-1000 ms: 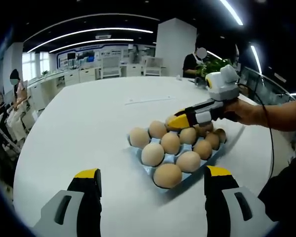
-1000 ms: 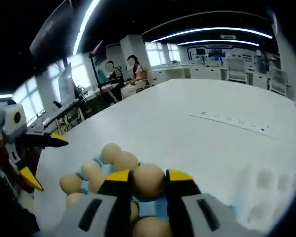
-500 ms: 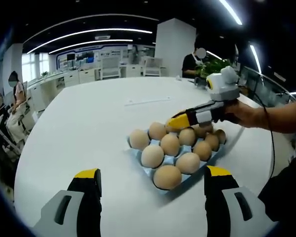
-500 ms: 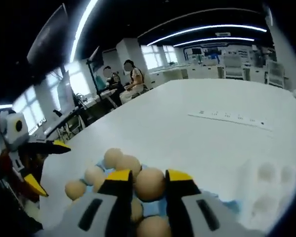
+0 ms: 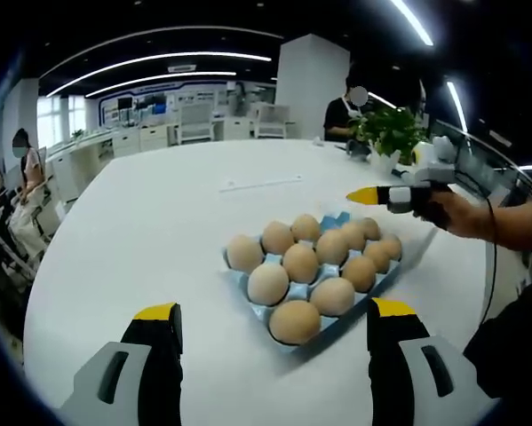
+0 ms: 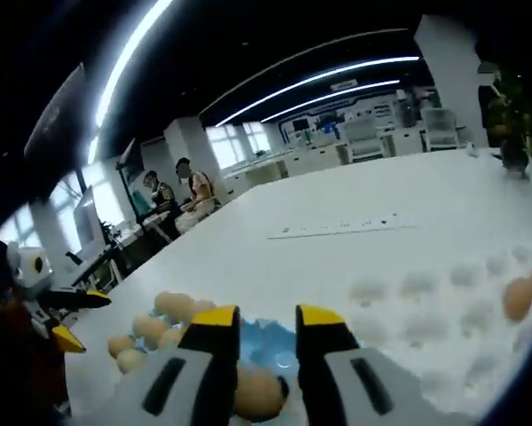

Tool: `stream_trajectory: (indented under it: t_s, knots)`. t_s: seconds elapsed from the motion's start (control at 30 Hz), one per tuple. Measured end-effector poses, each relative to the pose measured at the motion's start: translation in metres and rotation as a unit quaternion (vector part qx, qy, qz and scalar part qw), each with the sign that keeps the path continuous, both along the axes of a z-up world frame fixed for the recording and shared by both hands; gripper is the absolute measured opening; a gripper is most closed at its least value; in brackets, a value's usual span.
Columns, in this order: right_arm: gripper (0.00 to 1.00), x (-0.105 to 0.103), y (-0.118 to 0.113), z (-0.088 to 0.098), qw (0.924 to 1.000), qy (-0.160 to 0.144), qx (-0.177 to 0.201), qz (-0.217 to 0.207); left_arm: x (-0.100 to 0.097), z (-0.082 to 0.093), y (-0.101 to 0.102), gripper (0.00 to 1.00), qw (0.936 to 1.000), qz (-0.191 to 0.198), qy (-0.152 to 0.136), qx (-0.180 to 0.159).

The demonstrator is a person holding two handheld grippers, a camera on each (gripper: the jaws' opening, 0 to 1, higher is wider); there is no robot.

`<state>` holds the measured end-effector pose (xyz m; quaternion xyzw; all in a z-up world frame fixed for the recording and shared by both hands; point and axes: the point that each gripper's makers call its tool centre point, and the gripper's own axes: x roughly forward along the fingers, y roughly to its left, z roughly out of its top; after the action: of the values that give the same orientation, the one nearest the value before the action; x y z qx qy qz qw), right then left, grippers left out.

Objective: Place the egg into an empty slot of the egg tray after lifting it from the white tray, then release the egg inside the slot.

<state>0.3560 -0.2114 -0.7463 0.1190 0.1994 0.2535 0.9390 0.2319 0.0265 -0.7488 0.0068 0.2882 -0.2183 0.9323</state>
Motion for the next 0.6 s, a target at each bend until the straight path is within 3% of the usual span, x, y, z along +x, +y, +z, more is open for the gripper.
stream_trajectory:
  t_s: [0.13,0.27,0.6]
  knots:
    - [0.25,0.006,-0.045,0.008,0.9976,-0.027,-0.024,-0.058,0.0,0.001,-0.003,0.85,1.0,-0.003,0.0,0.0]
    - [0.26,0.01,-0.091,0.013,0.9894,-0.051,-0.067,-0.118,0.0,0.002,-0.004,0.85,1.0,-0.003,-0.001,0.0]
    - [0.27,0.013,-0.171,0.005,0.9676,-0.046,-0.109,-0.223,-0.002,0.003,0.001,0.85,1.0,0.002,0.001,0.004]
